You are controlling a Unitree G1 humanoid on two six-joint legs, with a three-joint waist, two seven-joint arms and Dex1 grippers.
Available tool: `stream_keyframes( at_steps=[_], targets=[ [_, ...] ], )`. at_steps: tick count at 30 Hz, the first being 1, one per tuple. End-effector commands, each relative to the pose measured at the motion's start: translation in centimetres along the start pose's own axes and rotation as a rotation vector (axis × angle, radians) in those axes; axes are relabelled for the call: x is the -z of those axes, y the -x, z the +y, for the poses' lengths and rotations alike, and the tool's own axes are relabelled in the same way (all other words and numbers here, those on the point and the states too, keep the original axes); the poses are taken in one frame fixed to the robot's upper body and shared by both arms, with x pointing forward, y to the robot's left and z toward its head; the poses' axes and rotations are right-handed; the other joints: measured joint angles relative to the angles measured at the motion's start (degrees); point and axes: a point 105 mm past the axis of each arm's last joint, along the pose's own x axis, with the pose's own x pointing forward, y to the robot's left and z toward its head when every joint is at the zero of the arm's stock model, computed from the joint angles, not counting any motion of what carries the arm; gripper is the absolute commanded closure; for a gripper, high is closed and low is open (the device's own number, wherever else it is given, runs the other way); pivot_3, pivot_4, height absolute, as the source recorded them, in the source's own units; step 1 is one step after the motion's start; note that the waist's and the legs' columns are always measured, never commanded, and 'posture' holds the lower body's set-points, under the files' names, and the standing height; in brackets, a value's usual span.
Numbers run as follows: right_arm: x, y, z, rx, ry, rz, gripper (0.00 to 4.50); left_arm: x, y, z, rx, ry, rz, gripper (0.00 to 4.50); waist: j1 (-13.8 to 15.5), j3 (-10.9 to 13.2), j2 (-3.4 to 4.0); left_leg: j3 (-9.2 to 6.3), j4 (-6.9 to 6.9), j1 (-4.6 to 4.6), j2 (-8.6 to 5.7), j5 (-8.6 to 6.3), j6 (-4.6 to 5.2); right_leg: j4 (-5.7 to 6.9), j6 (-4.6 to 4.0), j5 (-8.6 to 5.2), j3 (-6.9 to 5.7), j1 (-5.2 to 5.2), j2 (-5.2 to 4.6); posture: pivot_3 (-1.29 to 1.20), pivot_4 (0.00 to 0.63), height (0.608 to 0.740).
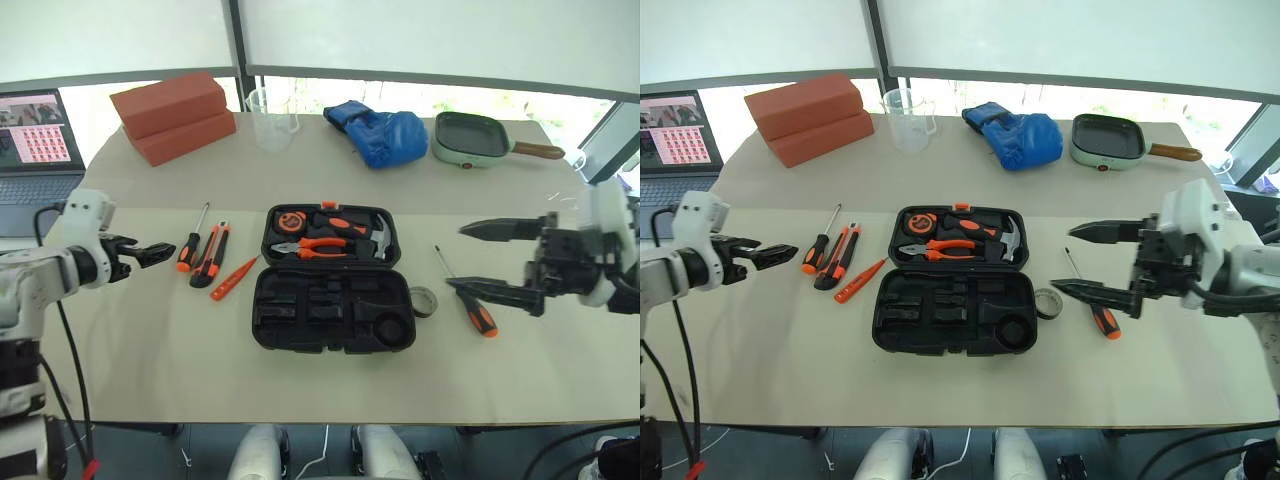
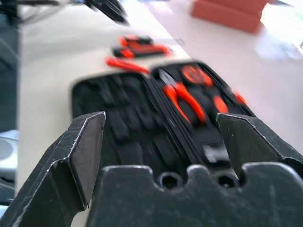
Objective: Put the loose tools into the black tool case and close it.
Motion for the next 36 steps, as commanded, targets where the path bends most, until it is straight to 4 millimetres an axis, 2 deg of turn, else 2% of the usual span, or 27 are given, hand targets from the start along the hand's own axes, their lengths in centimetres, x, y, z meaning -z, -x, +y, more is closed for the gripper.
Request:
stream_keyframes(
  at_steps=[1,6,9,12,16,21,22,23,28,33,36],
  targets=[
    [-1.4,-1.2,1.1,-0.047,0.047,-0.040,0.14,-1.3,-1.1,-0.2,0.001,-0.068,-0.004,0.00,0.09,0.02,-0.04,0.00,0.02,-0.04,-0.01,0.00,0.00,0.00,0.01,0.00,0.00,-0.02,0.00,0.00,0.150,0.738],
    [-2.3,-2.1,1.9,-0.080,0.077,-0.072,0.14,-2.3,-2.7,0.3,-0.042,-0.106,0.004,0.00,0.64,0.06,-0.11,0.00,0.15,-0.20,-0.02,0.00,0.01,-0.01,0.04,0.02,-0.05,-0.08,0.00,0.00,0.150,0.738],
    [-2.6,-2.3,2.2,-0.090,0.086,-0.088,0.14,-1.9,-3.8,0.1,-0.039,-0.114,0.040,0.00,0.98,0.05,-0.11,0.00,0.19,-0.23,-0.02,0.00,0.02,-0.01,0.04,0.02,-0.08,-0.07,0.00,0.00,0.150,0.738],
    [-2.4,-2.3,2.3,-0.087,0.087,-0.086,0.00,-1.3,-4.6,0.1,-0.038,-0.134,0.062,0.68,1.19,0.05,-0.13,0.01,0.22,-0.26,-0.02,0.00,0.03,-0.01,0.06,0.03,-0.09,-0.07,0.00,0.00,0.150,0.738],
    [-2.4,-2.3,2.4,-0.080,0.085,-0.088,0.00,-0.7,-5.5,-0.2,-0.014,-0.119,0.078,2.10,1.20,0.04,-0.13,0.01,0.28,-0.26,-0.01,0.00,0.03,0.04,0.06,0.03,-0.11,-0.05,0.01,0.00,0.150,0.738],
    [-2.4,-2.1,2.6,-0.075,0.082,-0.090,0.00,0.7,-5.9,0.8,-0.057,-0.091,0.118,3.80,1.10,0.03,-0.13,-0.04,0.34,-0.20,-0.01,0.01,0.03,0.14,0.06,0.03,-0.10,-0.01,0.02,0.00,0.150,0.738],
    [-2.5,-2.1,2.6,-0.073,0.082,-0.091,0.00,0.9,-5.9,1.2,-0.070,-0.087,0.122,4.34,1.09,0.03,-0.13,-0.04,0.34,-0.15,-0.01,0.01,0.03,0.16,0.06,0.03,-0.09,0.02,0.02,0.00,0.150,0.738],
    [-2.5,-2.0,2.6,-0.072,0.082,-0.091,0.00,1.1,-5.9,1.4,-0.079,-0.084,0.124,4.45,1.11,0.03,-0.13,-0.04,0.34,-0.10,-0.01,0.01,0.03,0.19,0.05,0.03,-0.08,0.04,0.02,0.00,0.150,0.738],
    [-2.4,-1.8,2.5,-0.062,0.079,-0.087,0.00,1.0,-5.5,2.5,-0.114,-0.058,0.103,4.45,1.12,0.02,-0.14,-0.03,0.38,-0.08,-0.02,0.00,0.03,0.26,0.06,0.03,-0.06,0.05,0.00,0.00,0.150,0.738],
    [-2.2,-1.6,2.5,-0.048,0.073,-0.080,0.00,-2.6,-3.7,3.3,-0.114,-0.042,-0.032,4.45,1.08,0.03,-0.15,-0.03,0.40,-0.22,0.00,0.00,0.03,0.25,0.06,0.03,-0.08,-0.06,0.01,0.00,0.150,0.738],
    [-2.0,-1.7,2.6,-0.043,0.066,-0.082,0.00,-3.6,-2.9,3.5,-0.104,-0.055,-0.050,4.45,1.11,0.08,-0.23,-0.10,0.66,-0.42,0.05,-0.02,0.07,0.49,0.06,0.03,-0.18,-0.16,0.04,0.00,0.150,0.738]
  ],
)
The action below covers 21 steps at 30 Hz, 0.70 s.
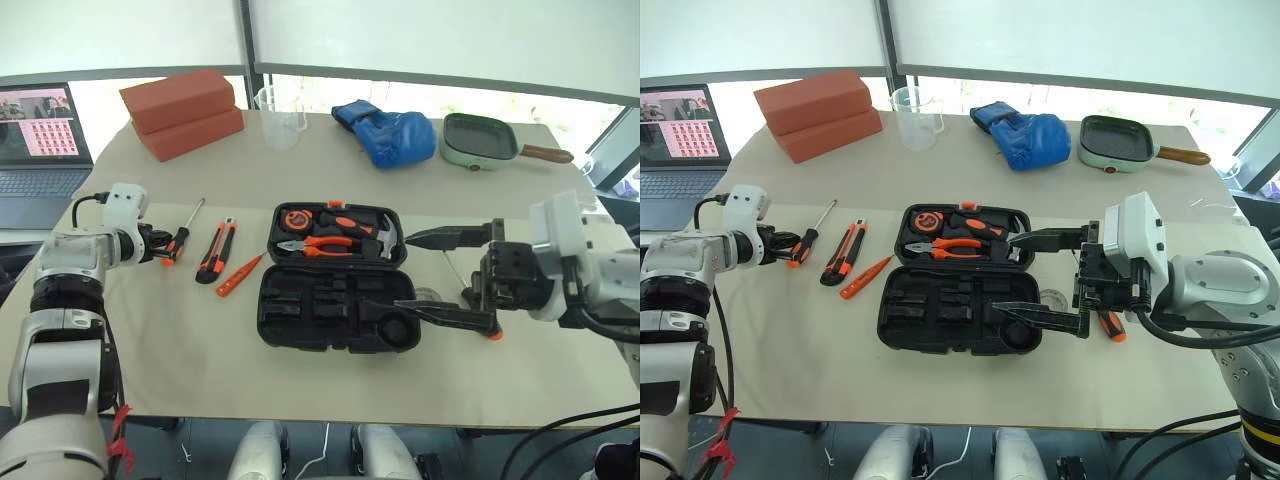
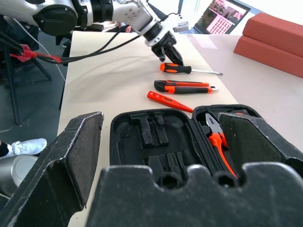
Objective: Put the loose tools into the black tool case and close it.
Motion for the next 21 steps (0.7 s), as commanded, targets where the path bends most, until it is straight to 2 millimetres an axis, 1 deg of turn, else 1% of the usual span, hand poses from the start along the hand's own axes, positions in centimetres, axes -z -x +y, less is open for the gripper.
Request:
stream_keyframes(
  at_steps=[1,4,6,9,11,12,13,14,15,16,17,21],
  targets=[
    [-0.8,0.2,0.3,0.013,0.044,-0.016,0.00,-3.2,1.9,0.7,0.002,-0.040,-0.082,4.45,0.04,0.04,-0.07,-0.01,0.07,-0.01,0.00,-0.02,0.02,0.01,0.00,0.00,-0.01,0.01,0.00,0.00,0.150,0.738],
    [-0.6,0.2,0.1,0.025,0.039,-0.013,0.00,-4.9,2.5,-0.3,0.063,-0.069,-0.127,4.45,0.19,0.06,-0.10,-0.01,0.14,-0.02,-0.01,-0.03,0.04,0.01,0.01,-0.01,0.00,0.04,-0.03,0.00,0.150,0.738],
    [-0.5,0.2,0.1,0.029,0.038,-0.011,0.00,-5.5,2.8,-0.9,0.085,-0.070,-0.131,4.45,0.42,0.07,-0.13,0.00,0.19,-0.02,-0.04,-0.03,0.04,0.00,0.03,-0.02,-0.04,0.08,-0.04,0.00,0.150,0.738],
    [-0.4,0.2,0.0,0.031,0.039,-0.010,0.00,-5.7,2.8,-1.2,0.080,-0.120,-0.104,4.45,0.27,0.08,-0.15,-0.01,0.21,-0.02,-0.04,-0.03,0.04,0.00,0.04,-0.02,-0.05,0.08,-0.04,0.00,0.150,0.738],
    [-0.5,0.1,0.0,0.035,0.041,-0.016,0.00,-5.4,2.7,-1.3,0.080,-0.124,-0.089,3.92,0.15,0.08,-0.15,-0.03,0.21,-0.02,-0.04,-0.03,0.04,0.02,0.04,-0.02,-0.04,0.07,-0.03,0.00,0.150,0.738],
    [-0.5,0.1,-0.1,0.039,0.041,-0.019,0.00,-5.0,2.5,-1.4,0.085,-0.110,-0.073,3.74,0.12,0.08,-0.15,-0.05,0.20,-0.02,-0.03,-0.03,0.04,0.02,0.03,-0.02,-0.04,0.06,-0.02,0.00,0.150,0.738],
    [-0.5,0.0,-0.1,0.041,0.041,-0.020,0.00,-4.5,2.2,-1.5,0.086,-0.116,-0.051,3.31,0.04,0.08,-0.15,-0.05,0.20,-0.02,-0.02,-0.03,0.04,0.03,0.03,-0.02,-0.04,0.05,-0.01,0.00,0.150,0.738],
    [-0.5,0.1,0.0,0.043,0.040,-0.019,0.00,-3.7,1.9,-1.7,0.095,-0.118,-0.023,2.97,-0.02,0.08,-0.15,-0.05,0.20,-0.02,-0.02,-0.03,0.04,0.03,0.03,-0.02,-0.04,0.05,0.00,0.00,0.150,0.738],
    [-0.5,0.1,0.0,0.044,0.039,-0.019,0.00,-3.2,1.7,-2.0,0.108,-0.118,0.000,2.49,-0.03,0.08,-0.15,-0.06,0.20,-0.02,-0.02,-0.03,0.04,0.03,0.03,-0.02,-0.03,0.04,0.00,0.00,0.150,0.738],
    [-0.5,0.1,0.0,0.046,0.038,-0.020,0.00,-2.7,1.5,-2.1,0.112,-0.118,0.022,2.22,-0.01,0.08,-0.15,-0.05,0.19,-0.02,-0.02,-0.03,0.04,0.03,0.03,-0.02,-0.03,0.04,-0.01,0.00,0.150,0.738],
    [-0.5,0.1,0.0,0.046,0.037,-0.020,0.00,-2.4,1.3,-2.2,0.112,-0.118,0.036,1.77,0.00,0.08,-0.15,-0.05,0.20,-0.02,-0.02,-0.03,0.04,0.04,0.03,-0.02,-0.03,0.04,-0.01,0.00,0.150,0.738],
    [-0.6,-0.1,0.0,0.048,0.035,-0.027,0.00,-0.8,0.5,-1.6,0.073,-0.144,0.104,0.38,0.09,0.09,-0.17,-0.05,0.21,-0.03,-0.02,-0.03,0.04,0.03,0.03,-0.02,-0.03,0.05,-0.01,0.00,0.150,0.738]
  ],
)
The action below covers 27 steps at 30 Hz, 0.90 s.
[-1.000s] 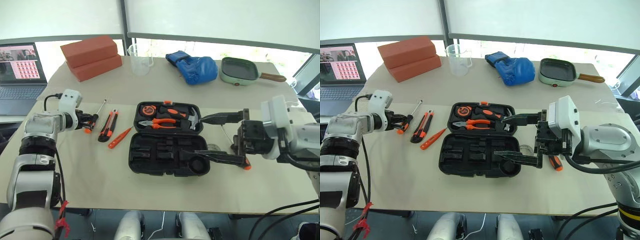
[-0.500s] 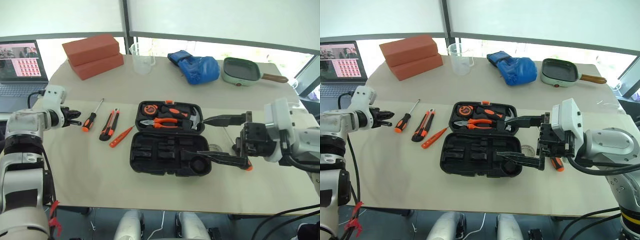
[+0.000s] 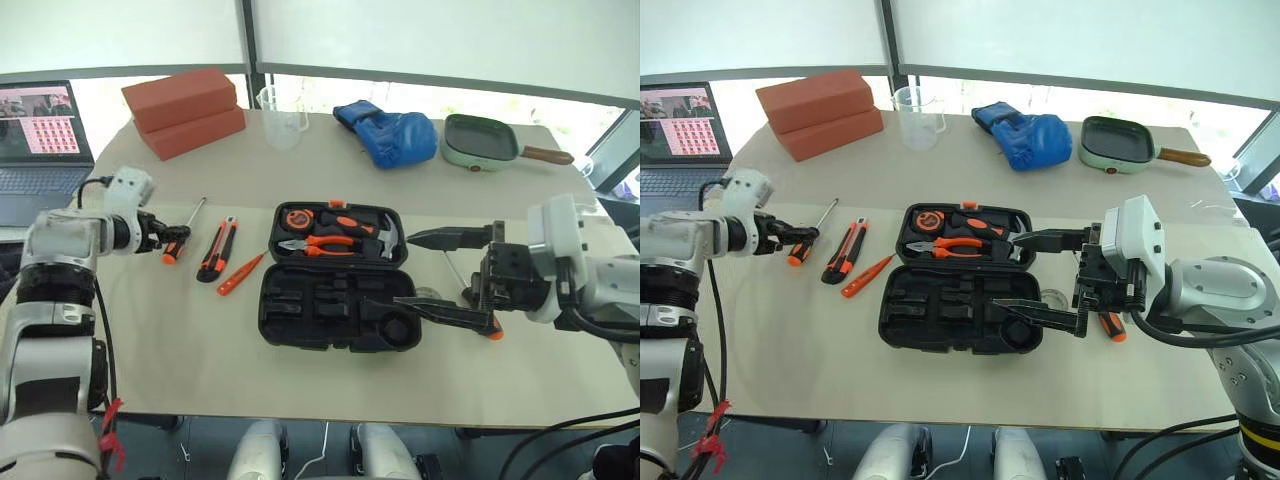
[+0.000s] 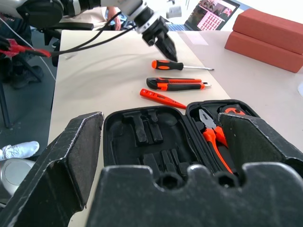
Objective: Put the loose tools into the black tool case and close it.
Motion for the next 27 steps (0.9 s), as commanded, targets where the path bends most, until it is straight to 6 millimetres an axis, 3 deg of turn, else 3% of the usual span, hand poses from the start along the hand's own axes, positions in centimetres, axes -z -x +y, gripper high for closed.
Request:
stream_keyframes(
  at_steps=[1,9,10,11,16,19,23,27],
  targets=[
    [-1.1,0.0,0.2,0.004,0.046,-0.031,0.00,0.5,-0.1,0.7,-0.045,-0.041,0.042,0.08,0.03,0.00,0.00,0.00,0.00,0.00,-0.01,0.00,0.00,0.00,0.00,0.00,0.00,0.00,0.00,0.00,0.150,0.738],
    [-1.3,-0.3,0.3,0.006,0.043,-0.039,0.00,2.1,-1.6,0.6,-0.044,-0.001,0.088,0.08,0.31,-0.01,0.02,0.00,0.03,0.03,-0.03,0.00,0.00,0.02,0.00,0.00,-0.01,0.06,-0.03,0.00,0.150,0.738],
    [-1.3,-0.3,0.3,0.006,0.043,-0.037,0.00,2.0,-1.6,0.6,-0.039,0.000,0.081,0.62,0.28,-0.01,0.01,0.00,0.04,0.04,-0.04,0.00,0.00,0.03,0.00,0.00,0.00,0.07,-0.03,0.00,0.150,0.738],
    [-1.2,-0.2,0.3,0.007,0.043,-0.035,0.00,2.0,-1.6,0.5,-0.031,-0.002,0.076,0.81,0.24,-0.01,0.02,-0.01,0.05,0.06,-0.03,0.00,0.00,0.06,0.00,0.00,0.00,0.08,-0.03,0.00,0.150,0.738],
    [-1.1,-0.1,0.4,0.007,0.044,-0.026,0.00,1.5,-1.3,0.9,-0.033,-0.001,0.049,2.61,0.28,-0.01,0.02,-0.03,0.06,0.06,-0.03,0.00,0.00,0.06,0.00,0.00,0.00,0.08,-0.04,0.00,0.150,0.738],
    [-1.1,-0.1,0.5,0.008,0.043,-0.022,0.00,-0.2,-0.4,1.6,-0.046,-0.004,-0.035,3.61,0.23,-0.01,0.01,-0.03,0.06,0.05,-0.03,0.00,0.00,0.05,0.00,0.00,0.00,0.07,-0.04,0.00,0.150,0.738],
    [-0.9,0.1,0.3,0.015,0.035,-0.013,0.00,-4.7,1.3,0.4,0.036,-0.148,-0.246,3.62,0.21,0.04,-0.06,-0.04,0.07,-0.02,-0.01,0.00,0.00,0.06,0.00,0.00,-0.02,0.01,-0.03,0.00,0.150,0.738],
    [-0.2,0.7,0.0,0.035,-0.014,0.006,0.00,-9.0,3.2,-4.0,0.199,-0.418,-0.413,3.62,0.24,0.06,-0.10,-0.05,0.09,-0.15,-0.01,0.00,0.00,0.02,0.00,0.01,-0.05,-0.03,-0.04,0.00,0.150,0.738]
  ],
)
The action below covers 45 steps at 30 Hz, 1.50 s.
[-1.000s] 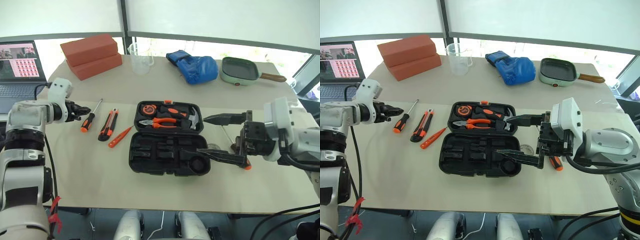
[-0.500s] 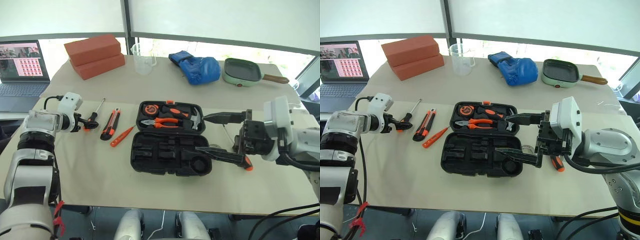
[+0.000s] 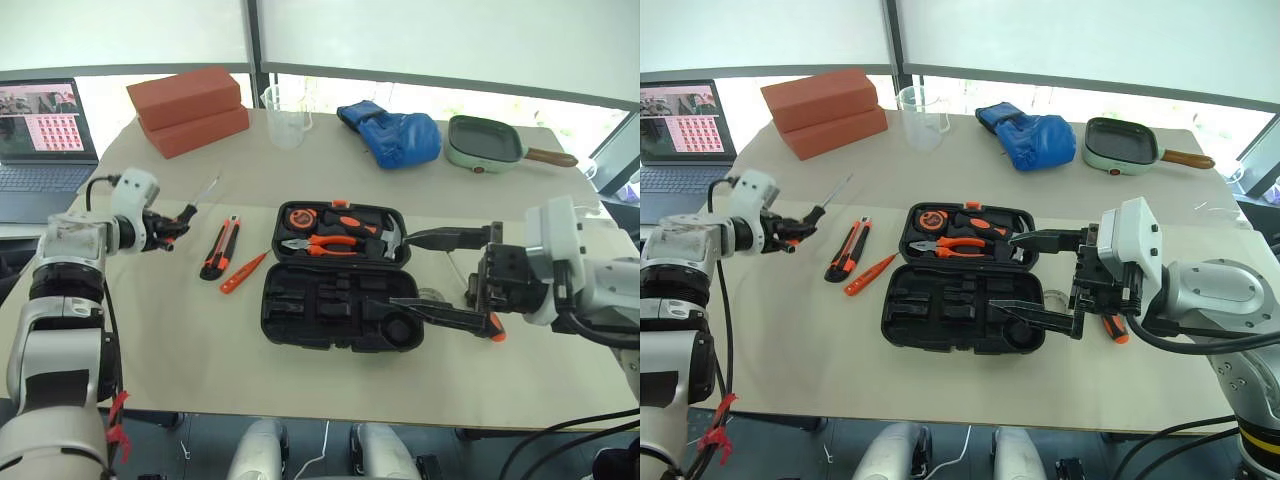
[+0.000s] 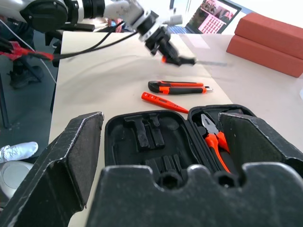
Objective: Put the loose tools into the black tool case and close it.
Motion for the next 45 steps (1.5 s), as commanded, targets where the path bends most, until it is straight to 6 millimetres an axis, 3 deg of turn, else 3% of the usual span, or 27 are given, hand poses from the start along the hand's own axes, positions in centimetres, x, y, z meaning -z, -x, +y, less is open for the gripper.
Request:
stream_keyframes(
  at_steps=[1,3,6,8,12,17,22,28,45],
  targets=[
    [0.1,1.1,-0.3,0.029,-0.032,0.011,0.00,-7.4,1.5,-3.9,0.172,-0.309,-0.228,3.62,0.07,0.00,0.00,0.01,0.00,-0.01,0.00,0.00,0.00,0.00,0.00,0.00,0.00,0.00,0.00,0.00,0.150,0.738],
    [0.6,1.7,-0.5,0.047,-0.065,0.022,0.00,-8.6,1.7,-6.8,0.301,-0.404,-0.277,3.62,0.14,0.00,0.00,0.01,0.03,-0.10,0.00,-0.01,0.01,0.00,0.02,0.02,-0.09,0.02,0.00,0.00,0.150,0.738],
    [1.4,2.6,-0.8,0.087,-0.085,0.053,0.00,-8.2,1.5,-10.9,0.483,-0.542,-0.238,3.62,0.02,-0.01,0.01,0.01,0.05,-0.12,-0.03,-0.02,0.04,0.00,0.05,0.03,-0.06,0.03,-0.02,0.00,0.150,0.738],
    [1.6,2.9,-0.8,0.102,-0.089,0.063,0.00,-7.4,1.2,-12.3,0.542,-0.616,-0.196,3.62,-0.10,-0.01,0.03,0.02,0.05,-0.08,-0.02,-0.02,0.04,-0.01,0.05,0.03,-0.04,0.04,0.01,0.00,0.150,0.738],
    [2.1,3.7,-0.8,0.158,-0.101,0.077,0.00,-4.5,-1.3,-15.9,0.666,-0.763,-0.082,3.62,-0.21,-0.01,0.04,0.01,0.04,-0.02,-0.02,-0.01,0.04,-0.04,0.04,0.02,0.06,0.02,0.07,0.00,0.150,0.738],
    [2.4,3.8,-0.6,0.181,-0.104,0.083,0.00,-3.4,-2.6,-18.0,0.729,-0.805,-0.039,3.62,-0.26,-0.01,0.03,-0.02,0.16,-0.10,-0.03,-0.02,0.05,-0.06,0.06,0.01,0.06,0.00,0.07,0.00,0.150,0.738],
    [2.4,3.9,-0.5,0.198,-0.104,0.088,0.00,-2.5,-3.4,-19.3,0.768,-0.809,0.012,3.62,-0.17,-0.01,0.03,-0.13,0.16,-0.09,-0.04,-0.03,0.06,-0.06,0.07,0.01,0.07,0.02,0.07,0.00,0.150,0.738],
    [2.6,3.9,-0.5,0.222,-0.099,0.096,0.00,-1.2,-4.3,-19.3,0.747,-0.800,0.077,3.62,-0.16,-0.01,0.04,-0.15,0.18,-0.10,-0.03,-0.03,0.07,-0.05,0.09,0.00,0.07,0.01,0.07,0.00,0.150,0.738],
    [2.9,3.5,-0.6,0.235,-0.096,0.084,0.00,-0.6,-5.1,-19.9,0.775,-0.816,0.086,3.62,0.02,-0.01,0.03,-0.19,0.29,-0.09,-0.04,-0.04,0.09,-0.02,0.10,0.00,0.06,0.07,0.06,0.00,0.150,0.738]
  ],
)
